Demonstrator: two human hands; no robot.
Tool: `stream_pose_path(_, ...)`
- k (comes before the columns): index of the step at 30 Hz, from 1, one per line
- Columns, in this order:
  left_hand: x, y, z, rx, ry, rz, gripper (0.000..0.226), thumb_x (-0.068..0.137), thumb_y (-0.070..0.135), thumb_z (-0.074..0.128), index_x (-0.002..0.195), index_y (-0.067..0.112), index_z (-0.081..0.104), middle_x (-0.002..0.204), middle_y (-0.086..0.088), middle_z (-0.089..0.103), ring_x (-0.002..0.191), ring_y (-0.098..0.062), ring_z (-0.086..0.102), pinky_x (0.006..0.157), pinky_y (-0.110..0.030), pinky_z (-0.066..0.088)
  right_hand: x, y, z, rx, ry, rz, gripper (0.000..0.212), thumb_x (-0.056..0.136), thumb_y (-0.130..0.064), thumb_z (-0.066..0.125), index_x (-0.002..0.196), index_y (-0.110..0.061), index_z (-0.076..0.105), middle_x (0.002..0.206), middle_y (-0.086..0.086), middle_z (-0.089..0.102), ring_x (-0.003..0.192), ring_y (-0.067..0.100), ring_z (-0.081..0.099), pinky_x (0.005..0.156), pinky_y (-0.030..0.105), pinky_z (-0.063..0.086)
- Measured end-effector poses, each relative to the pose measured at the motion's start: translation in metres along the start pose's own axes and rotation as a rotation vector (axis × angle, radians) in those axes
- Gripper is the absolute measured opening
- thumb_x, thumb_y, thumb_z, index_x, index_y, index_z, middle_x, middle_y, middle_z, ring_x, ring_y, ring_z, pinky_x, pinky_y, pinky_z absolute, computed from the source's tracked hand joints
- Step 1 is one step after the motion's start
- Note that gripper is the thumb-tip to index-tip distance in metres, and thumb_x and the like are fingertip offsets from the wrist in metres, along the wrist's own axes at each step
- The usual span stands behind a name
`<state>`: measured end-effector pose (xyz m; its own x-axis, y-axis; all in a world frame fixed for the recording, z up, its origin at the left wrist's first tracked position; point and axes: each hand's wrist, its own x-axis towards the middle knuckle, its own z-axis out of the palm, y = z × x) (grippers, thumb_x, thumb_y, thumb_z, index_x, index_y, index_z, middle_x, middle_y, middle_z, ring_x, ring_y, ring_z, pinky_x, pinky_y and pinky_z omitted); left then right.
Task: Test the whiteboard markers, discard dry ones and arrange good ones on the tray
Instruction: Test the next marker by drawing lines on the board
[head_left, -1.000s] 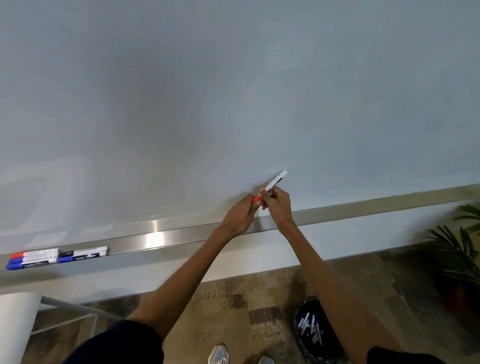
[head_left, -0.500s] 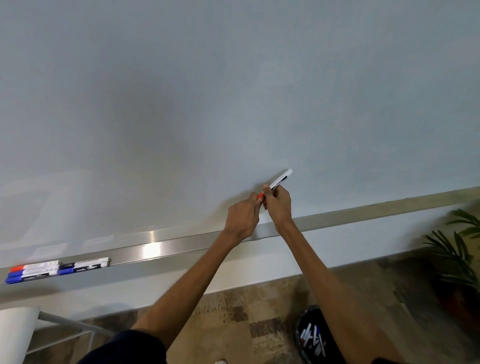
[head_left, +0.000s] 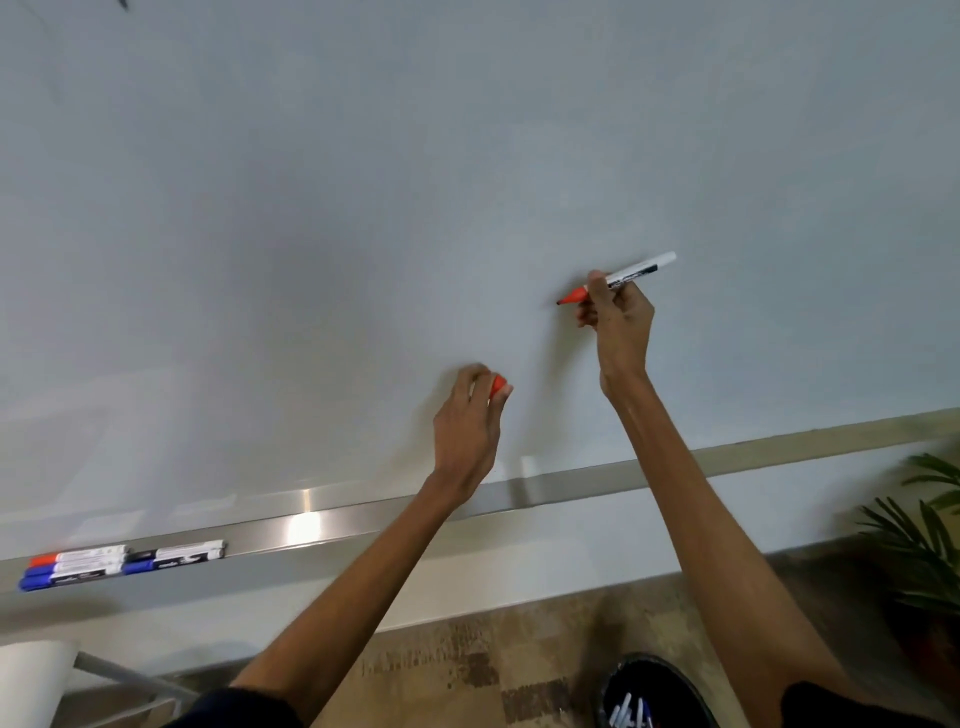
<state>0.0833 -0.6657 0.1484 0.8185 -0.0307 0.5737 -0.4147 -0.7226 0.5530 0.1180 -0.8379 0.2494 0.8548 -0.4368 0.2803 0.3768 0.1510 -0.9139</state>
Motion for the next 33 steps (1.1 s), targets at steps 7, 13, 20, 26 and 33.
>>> stream_pose_path(7,0.078,0.035,-0.040,-0.035,0.344,0.252,0.026,0.102,0.027,0.048,0.119,0.014,0.063,0.134,-0.003,0.058,0.134,-0.017,0.045,0.109,-0.030,0.030,-0.003,-0.038,0.035,0.068,-0.081,-0.084,0.017,0.094,-0.021,0.068,0.094,-0.004,0.068,0.078,0.013,0.061,0.067,0.020,0.055,0.070,0.033,0.049)
stream_pose_path(13,0.134,0.056,-0.081,-0.027,0.446,0.369,0.037,0.102,0.030,0.045,0.126,0.007,0.062,0.140,-0.005,0.056,0.142,-0.018,0.037,0.119,-0.037,0.025,0.005,-0.091,0.061,0.166,-0.115,-0.250,0.014,0.084,-0.003,0.075,0.091,-0.004,0.062,0.080,0.004,0.070,0.073,0.021,0.063,0.071,0.031,0.051)
stream_pose_path(20,0.192,0.089,-0.122,-0.039,0.592,0.457,0.042,0.103,0.032,0.042,0.130,0.003,0.058,0.140,-0.010,0.055,0.141,-0.022,0.038,0.121,-0.036,0.022,0.036,-0.173,0.101,0.243,-0.102,-0.513,0.013,0.083,-0.001,0.075,0.092,0.004,0.067,0.087,0.015,0.068,0.083,0.030,0.067,0.075,0.034,0.056)
stream_pose_path(26,0.240,0.117,-0.147,0.005,0.737,0.522,0.041,0.103,0.030,0.045,0.131,0.002,0.057,0.139,-0.011,0.056,0.140,-0.024,0.040,0.120,-0.042,0.025,0.050,-0.216,0.136,0.224,-0.102,-0.654,0.008,0.087,-0.007,0.069,0.094,-0.003,0.070,0.091,0.011,0.072,0.087,0.035,0.069,0.081,0.044,0.059)
stream_pose_path(33,0.279,0.126,-0.156,0.286,0.903,0.537,0.040,0.101,0.030,0.050,0.128,0.002,0.060,0.133,-0.013,0.060,0.137,-0.027,0.044,0.122,-0.042,0.011,0.065,-0.224,0.154,0.101,-0.085,-0.755,0.008,0.091,-0.010,0.068,0.095,-0.004,0.070,0.092,0.006,0.072,0.087,0.019,0.068,0.076,0.027,0.055)
